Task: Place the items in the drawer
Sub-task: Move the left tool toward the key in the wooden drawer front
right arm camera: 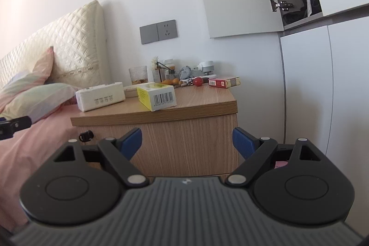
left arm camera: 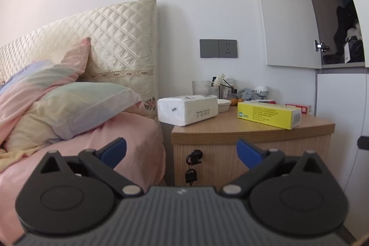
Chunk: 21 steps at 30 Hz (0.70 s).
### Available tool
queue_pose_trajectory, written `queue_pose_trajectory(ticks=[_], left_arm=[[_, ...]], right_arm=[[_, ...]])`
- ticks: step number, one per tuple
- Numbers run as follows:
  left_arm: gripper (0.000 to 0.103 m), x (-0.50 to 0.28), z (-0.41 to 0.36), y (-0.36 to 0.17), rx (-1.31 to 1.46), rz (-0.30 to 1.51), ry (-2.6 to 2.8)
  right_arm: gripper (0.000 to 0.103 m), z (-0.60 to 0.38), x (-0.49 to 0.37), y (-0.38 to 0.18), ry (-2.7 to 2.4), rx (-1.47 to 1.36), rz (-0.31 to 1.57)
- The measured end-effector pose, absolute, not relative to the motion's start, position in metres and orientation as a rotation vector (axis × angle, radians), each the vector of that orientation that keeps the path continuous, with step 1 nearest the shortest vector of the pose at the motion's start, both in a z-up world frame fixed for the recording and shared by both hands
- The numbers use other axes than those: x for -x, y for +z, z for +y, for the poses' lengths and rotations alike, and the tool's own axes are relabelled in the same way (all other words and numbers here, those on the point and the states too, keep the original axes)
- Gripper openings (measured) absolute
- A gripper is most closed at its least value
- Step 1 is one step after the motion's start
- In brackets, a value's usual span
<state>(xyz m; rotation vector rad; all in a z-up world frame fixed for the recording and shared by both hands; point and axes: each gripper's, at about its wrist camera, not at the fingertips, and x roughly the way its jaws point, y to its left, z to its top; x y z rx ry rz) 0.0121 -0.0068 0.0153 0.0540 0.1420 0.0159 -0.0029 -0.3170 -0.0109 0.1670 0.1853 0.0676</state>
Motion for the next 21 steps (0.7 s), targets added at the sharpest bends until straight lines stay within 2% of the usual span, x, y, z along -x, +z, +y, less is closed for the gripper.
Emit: queue_pose_trajectory(ticks=[7, 21], left_arm=[[0.103, -0.043, -0.008, -0.003, -0.086, 0.164, -0.014], [0.102, -0.114, 0.008, -0.041, -0.087, 0.252, -0.035]], right_arm=[[0.087, -0.333, -0.005, -0.005, 0.095, -0.202, 0.143], [0.087, -0.354, -0.067, -0.026, 0.260, -0.113, 0.239]])
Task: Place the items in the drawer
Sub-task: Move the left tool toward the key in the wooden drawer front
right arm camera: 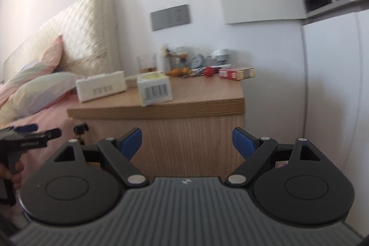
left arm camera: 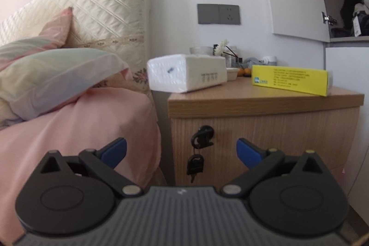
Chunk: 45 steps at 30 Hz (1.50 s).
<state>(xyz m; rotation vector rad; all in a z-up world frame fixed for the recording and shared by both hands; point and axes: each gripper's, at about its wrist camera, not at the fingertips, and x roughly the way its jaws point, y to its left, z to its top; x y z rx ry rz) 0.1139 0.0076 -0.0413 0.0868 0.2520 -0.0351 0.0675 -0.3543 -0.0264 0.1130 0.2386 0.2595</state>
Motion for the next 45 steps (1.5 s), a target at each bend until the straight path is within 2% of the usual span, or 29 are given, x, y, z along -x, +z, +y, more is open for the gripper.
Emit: queue_pose_trajectory(ticks=[19, 39, 45], left_arm=[[0.102, -0.191, 0.022, -0.063, -0.106, 0.324, -0.175], [0.103, -0.209, 0.014, -0.067, -0.161, 0.314, -0.239], [0.103, -0.213, 0.012, -0.066, -0.149, 0.316, -0.259]], right_arm=[[0.087, -0.380, -0.131, -0.056, 0.268, -0.150, 0.287], [0.087, -0.383, -0.165, -0.066, 0.231, -0.155, 0.220], [0.091, -0.379, -0.168, -0.066, 0.225, -0.149, 0.221]])
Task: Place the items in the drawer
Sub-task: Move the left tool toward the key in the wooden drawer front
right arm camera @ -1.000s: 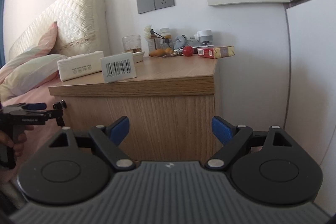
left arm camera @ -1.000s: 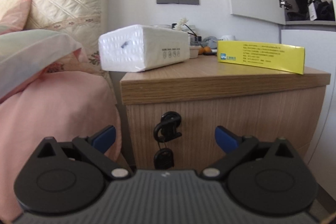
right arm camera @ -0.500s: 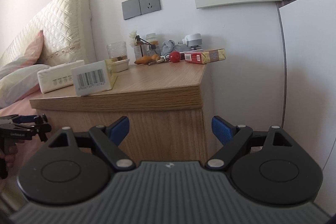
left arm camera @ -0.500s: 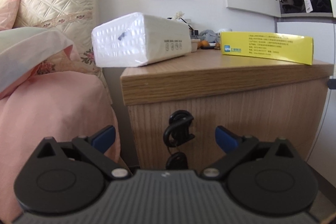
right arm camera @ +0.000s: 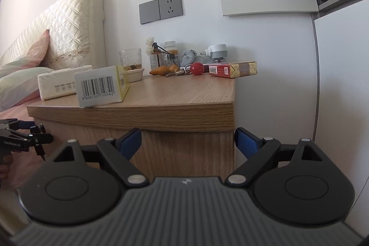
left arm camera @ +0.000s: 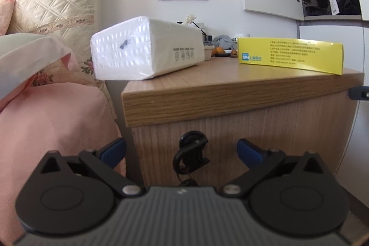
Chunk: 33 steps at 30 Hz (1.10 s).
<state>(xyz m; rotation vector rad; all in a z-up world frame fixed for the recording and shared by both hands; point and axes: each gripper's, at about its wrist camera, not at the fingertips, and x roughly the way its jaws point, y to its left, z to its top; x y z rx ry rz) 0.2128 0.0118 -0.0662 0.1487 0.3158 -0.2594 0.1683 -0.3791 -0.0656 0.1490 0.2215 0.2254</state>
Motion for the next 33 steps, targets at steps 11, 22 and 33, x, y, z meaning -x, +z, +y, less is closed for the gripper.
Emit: queue_pose_trajectory(ticks=[11, 22, 33], left_arm=[[0.103, -0.210, 0.004, -0.066, -0.170, 0.301, -0.284], [0.102, -0.207, 0.003, -0.067, -0.175, 0.294, -0.280], [0.103, -0.203, 0.001, -0.069, -0.193, 0.286, -0.267]], right_arm=[[0.092, -0.376, -0.171, -0.065, 0.232, -0.145, 0.224], [0.094, -0.385, -0.166, -0.064, 0.289, -0.161, 0.225], [0.093, -0.383, -0.160, -0.063, 0.295, -0.124, 0.215]])
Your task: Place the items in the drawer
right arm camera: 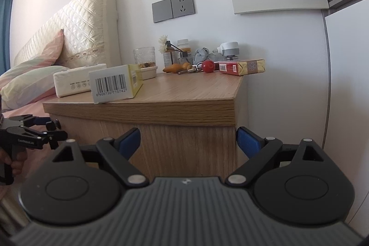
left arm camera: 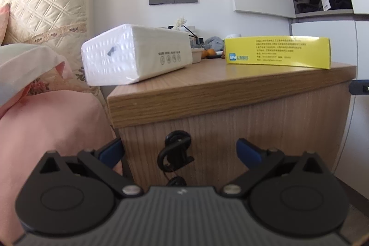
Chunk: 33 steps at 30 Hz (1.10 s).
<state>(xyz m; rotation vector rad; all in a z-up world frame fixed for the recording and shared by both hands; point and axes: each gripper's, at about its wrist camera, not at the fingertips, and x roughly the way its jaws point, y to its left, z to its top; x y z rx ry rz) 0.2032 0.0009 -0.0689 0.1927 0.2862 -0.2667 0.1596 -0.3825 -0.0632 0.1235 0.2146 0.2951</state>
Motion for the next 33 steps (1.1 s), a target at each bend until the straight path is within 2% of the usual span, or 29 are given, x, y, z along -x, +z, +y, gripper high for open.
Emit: queue_pose_trajectory(ticks=[13, 33], left_arm=[[0.102, -0.207, 0.002, -0.076, -0.186, 0.290, -0.244], [0.100, -0.200, 0.004, -0.079, -0.160, 0.270, -0.268]], right_arm=[[0.091, -0.360, -0.165, -0.067, 0.153, -0.088, 0.260], [0.094, -0.379, -0.170, -0.064, 0.227, -0.217, 0.271]])
